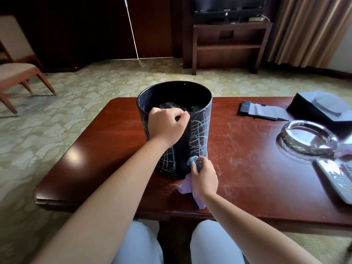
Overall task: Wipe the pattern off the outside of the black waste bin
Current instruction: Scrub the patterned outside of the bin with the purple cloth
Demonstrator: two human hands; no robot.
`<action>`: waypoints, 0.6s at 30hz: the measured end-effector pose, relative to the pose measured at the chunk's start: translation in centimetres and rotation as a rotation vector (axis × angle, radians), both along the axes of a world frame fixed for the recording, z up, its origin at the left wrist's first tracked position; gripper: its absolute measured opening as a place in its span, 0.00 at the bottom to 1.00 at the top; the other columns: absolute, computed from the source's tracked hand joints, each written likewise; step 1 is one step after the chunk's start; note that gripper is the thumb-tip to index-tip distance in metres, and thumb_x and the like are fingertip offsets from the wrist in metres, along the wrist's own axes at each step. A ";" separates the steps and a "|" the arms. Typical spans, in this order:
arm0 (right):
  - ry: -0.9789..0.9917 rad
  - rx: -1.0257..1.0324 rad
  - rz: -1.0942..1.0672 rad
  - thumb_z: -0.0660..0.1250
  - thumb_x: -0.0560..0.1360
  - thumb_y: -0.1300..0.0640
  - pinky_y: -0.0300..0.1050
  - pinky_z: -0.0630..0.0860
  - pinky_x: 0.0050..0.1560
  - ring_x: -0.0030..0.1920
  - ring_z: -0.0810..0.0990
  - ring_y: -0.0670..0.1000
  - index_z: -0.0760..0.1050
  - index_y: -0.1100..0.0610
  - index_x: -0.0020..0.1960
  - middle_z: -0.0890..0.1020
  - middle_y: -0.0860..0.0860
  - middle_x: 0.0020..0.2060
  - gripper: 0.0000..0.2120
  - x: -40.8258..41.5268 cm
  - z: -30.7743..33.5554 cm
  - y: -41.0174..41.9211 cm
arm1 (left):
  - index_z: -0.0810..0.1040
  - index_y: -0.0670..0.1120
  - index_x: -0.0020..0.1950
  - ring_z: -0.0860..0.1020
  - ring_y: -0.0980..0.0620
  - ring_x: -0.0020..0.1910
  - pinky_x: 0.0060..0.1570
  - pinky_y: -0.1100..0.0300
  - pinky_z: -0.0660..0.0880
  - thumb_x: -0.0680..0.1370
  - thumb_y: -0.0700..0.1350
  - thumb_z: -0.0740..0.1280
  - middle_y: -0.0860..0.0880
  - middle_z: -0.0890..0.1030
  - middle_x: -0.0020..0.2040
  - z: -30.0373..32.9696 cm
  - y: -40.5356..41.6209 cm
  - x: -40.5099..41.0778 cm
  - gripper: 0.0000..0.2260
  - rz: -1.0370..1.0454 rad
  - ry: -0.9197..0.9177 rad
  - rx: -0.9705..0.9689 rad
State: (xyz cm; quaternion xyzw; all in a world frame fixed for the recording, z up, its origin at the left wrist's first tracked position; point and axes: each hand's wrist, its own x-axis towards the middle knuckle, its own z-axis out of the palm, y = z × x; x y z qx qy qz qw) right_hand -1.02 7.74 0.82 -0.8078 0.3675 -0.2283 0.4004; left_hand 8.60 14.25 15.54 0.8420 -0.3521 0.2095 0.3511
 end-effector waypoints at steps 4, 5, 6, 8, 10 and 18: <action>-0.147 -0.062 -0.025 0.62 0.78 0.52 0.40 0.67 0.41 0.46 0.77 0.50 0.73 0.55 0.57 0.77 0.48 0.55 0.10 0.1 0.8 0.4 | 0.60 0.54 0.23 0.65 0.57 0.24 0.44 0.61 0.58 0.74 0.51 0.56 0.52 0.62 0.18 -0.1 0.0 0.1 0.19 -0.002 -0.012 -0.012; -0.156 -0.059 -0.029 0.62 0.78 0.52 0.40 0.67 0.41 0.45 0.77 0.49 0.73 0.55 0.57 0.77 0.48 0.55 0.10 0.2 1.1 0.5 | 0.60 0.54 0.23 0.65 0.57 0.24 0.44 0.61 0.58 0.74 0.51 0.56 0.52 0.62 0.18 -0.1 0.0 0.1 0.19 -0.004 -0.016 -0.013; -0.144 -0.046 -0.029 0.62 0.78 0.52 0.40 0.68 0.41 0.44 0.76 0.49 0.73 0.55 0.57 0.77 0.48 0.55 0.10 0.3 1.1 0.5 | 0.61 0.54 0.23 0.65 0.57 0.24 0.44 0.61 0.58 0.74 0.51 0.56 0.52 0.62 0.18 -0.1 0.0 0.1 0.19 -0.007 -0.020 -0.013; -0.076 -0.010 -0.019 0.61 0.78 0.51 0.40 0.67 0.41 0.43 0.75 0.48 0.73 0.53 0.57 0.77 0.48 0.55 0.09 0.2 0.9 0.4 | 0.62 0.54 0.23 0.65 0.56 0.24 0.44 0.61 0.59 0.74 0.53 0.55 0.52 0.63 0.18 -0.1 -0.1 0.0 0.18 -0.012 -0.021 -0.015; -0.039 0.011 -0.014 0.61 0.78 0.51 0.40 0.67 0.41 0.45 0.76 0.49 0.73 0.53 0.57 0.77 0.48 0.55 0.09 0.1 0.8 0.3 | 0.67 0.52 0.24 0.66 0.53 0.25 0.44 0.61 0.58 0.73 0.56 0.52 0.50 0.67 0.19 -0.1 0.0 0.0 0.19 -0.008 -0.017 -0.026; -0.085 -0.013 -0.029 0.61 0.78 0.51 0.40 0.67 0.41 0.44 0.76 0.48 0.73 0.53 0.56 0.76 0.47 0.55 0.09 0.2 1.2 0.3 | 0.65 0.54 0.26 0.64 0.53 0.25 0.45 0.60 0.60 0.73 0.56 0.52 0.53 0.63 0.19 -0.2 0.0 0.2 0.16 -0.013 -0.028 -0.029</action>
